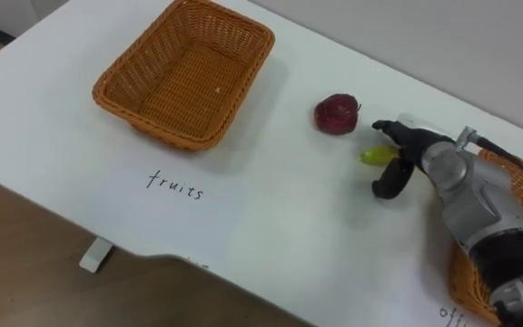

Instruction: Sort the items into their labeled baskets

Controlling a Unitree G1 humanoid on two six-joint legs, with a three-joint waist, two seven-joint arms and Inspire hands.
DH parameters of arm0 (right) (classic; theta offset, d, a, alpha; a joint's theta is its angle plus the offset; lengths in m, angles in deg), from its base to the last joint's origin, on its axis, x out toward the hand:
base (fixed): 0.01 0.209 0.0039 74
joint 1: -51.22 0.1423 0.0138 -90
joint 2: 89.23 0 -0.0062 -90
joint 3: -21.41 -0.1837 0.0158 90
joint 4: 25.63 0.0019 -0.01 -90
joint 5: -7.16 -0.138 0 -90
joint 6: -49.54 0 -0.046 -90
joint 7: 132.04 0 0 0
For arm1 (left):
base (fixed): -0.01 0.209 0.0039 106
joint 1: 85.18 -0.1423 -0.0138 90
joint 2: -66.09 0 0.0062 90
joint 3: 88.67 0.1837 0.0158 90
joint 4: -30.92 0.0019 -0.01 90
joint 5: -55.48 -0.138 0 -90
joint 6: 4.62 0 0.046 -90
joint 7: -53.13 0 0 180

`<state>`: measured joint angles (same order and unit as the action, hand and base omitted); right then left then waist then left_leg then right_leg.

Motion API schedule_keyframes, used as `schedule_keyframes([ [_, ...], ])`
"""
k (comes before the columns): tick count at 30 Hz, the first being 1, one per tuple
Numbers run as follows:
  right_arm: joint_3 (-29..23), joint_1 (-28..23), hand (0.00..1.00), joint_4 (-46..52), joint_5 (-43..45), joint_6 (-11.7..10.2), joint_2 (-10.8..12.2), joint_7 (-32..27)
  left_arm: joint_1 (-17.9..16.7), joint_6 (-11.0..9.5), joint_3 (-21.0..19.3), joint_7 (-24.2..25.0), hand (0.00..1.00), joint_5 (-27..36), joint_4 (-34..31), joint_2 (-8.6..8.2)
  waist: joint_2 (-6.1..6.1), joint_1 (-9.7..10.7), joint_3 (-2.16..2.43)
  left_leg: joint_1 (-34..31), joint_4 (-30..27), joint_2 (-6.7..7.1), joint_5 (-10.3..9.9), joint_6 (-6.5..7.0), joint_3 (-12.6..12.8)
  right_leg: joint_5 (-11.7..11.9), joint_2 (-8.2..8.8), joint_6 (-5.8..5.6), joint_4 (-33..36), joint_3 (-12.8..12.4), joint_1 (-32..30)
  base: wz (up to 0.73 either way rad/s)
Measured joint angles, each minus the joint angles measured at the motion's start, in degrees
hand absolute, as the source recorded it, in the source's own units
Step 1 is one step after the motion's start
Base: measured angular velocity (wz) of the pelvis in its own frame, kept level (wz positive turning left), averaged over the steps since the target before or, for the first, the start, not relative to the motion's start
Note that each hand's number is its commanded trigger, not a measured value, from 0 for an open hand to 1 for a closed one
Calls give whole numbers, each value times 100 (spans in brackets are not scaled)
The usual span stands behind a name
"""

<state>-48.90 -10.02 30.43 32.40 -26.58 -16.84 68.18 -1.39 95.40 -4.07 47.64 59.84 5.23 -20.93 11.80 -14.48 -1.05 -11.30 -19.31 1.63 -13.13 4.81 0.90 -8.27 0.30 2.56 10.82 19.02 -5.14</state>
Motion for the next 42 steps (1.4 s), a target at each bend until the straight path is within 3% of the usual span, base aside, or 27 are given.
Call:
schedule_keyframes([
  [5,48,14,0,-202,-85,1,-1,175,4,2,5,2,0,2,-28,13,48,-9,36,11,-8,-1,0,1,0,8,0,-3,-7,4,13,0],
  [16,213,175,0,-615,-139,-1,-2,249,20,-4,4,-4,0,4,-102,16,71,-157,30,26,-15,-1,8,14,0,55,0,-15,-8,5,30,0],
  [17,213,175,14,-619,-139,-1,-2,249,19,-4,3,-5,0,5,-117,16,77,-159,27,22,-15,-1,9,16,0,59,0,-18,-9,5,29,0],
  [18,213,175,51,-620,-139,-1,-2,249,20,-4,4,-7,0,5,-124,17,82,-159,24,20,-16,-1,9,16,0,61,0,-20,-9,5,28,0],
  [19,213,175,64,-620,-139,-1,-2,249,21,-5,4,-7,0,5,-127,17,84,-160,23,19,-16,0,9,17,0,62,0,-21,-9,5,27,0],
  [20,213,175,98,-620,-139,-1,-2,249,21,-6,4,-7,0,5,-130,17,87,-159,22,18,-16,-1,9,17,0,63,0,-21,-9,6,26,0],
  [35,210,353,100,-568,135,115,-156,42,88,-45,5,-7,0,10,-140,34,60,-160,-31,-5,9,-2,-11,30,-24,64,-10,-24,-26,-2,-9,0],
  [42,228,353,100,-537,199,108,-155,50,242,-94,55,2,0,173,-133,73,67,-159,-25,5,-32,-2,-13,34,-19,69,-9,-32,-23,0,-5,0],
])
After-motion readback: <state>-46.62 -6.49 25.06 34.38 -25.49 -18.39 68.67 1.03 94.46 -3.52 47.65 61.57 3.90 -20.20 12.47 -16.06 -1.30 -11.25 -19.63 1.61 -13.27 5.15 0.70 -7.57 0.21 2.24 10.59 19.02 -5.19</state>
